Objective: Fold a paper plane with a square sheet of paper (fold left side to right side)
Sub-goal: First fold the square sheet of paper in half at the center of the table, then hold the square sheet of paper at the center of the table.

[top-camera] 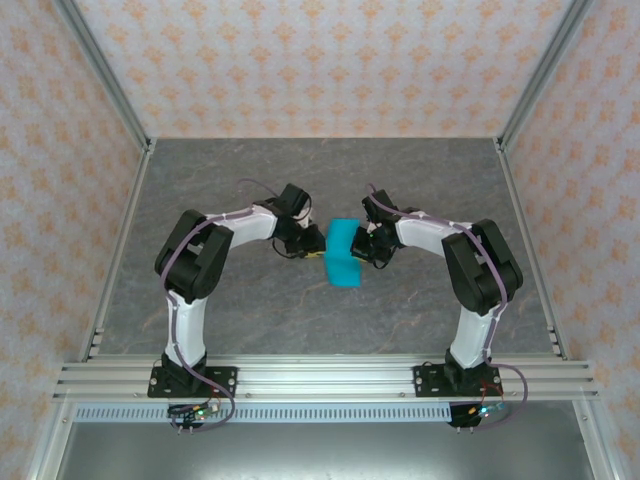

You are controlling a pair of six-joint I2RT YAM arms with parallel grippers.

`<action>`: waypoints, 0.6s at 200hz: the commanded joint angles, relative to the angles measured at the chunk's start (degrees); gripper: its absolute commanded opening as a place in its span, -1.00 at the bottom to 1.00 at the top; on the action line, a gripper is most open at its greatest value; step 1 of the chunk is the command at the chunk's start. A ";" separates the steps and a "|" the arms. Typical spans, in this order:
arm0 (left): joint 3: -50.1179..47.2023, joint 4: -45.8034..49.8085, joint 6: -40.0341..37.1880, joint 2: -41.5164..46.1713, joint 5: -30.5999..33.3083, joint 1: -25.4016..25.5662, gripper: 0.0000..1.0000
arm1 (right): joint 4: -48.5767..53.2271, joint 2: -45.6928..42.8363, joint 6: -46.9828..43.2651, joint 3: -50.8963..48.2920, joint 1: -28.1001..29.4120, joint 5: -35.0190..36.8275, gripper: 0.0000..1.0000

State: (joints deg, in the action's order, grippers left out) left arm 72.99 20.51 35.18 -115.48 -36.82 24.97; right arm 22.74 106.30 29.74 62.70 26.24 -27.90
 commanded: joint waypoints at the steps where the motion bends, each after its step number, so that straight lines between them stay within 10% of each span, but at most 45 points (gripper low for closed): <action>1: -1.07 3.72 -2.04 3.50 3.77 -1.24 -0.66 | 7.32 4.89 -1.08 -2.76 0.39 6.01 -0.90; 120: 11.29 1.81 -1.99 -6.06 -1.03 5.31 -0.70 | 7.14 5.04 -1.00 -2.05 0.90 5.56 -0.90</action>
State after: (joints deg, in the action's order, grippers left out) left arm 82.67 19.99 34.37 -118.87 -39.00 30.85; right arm 23.03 106.41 29.71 63.02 26.35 -27.88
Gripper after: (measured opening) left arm 0.149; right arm 0.062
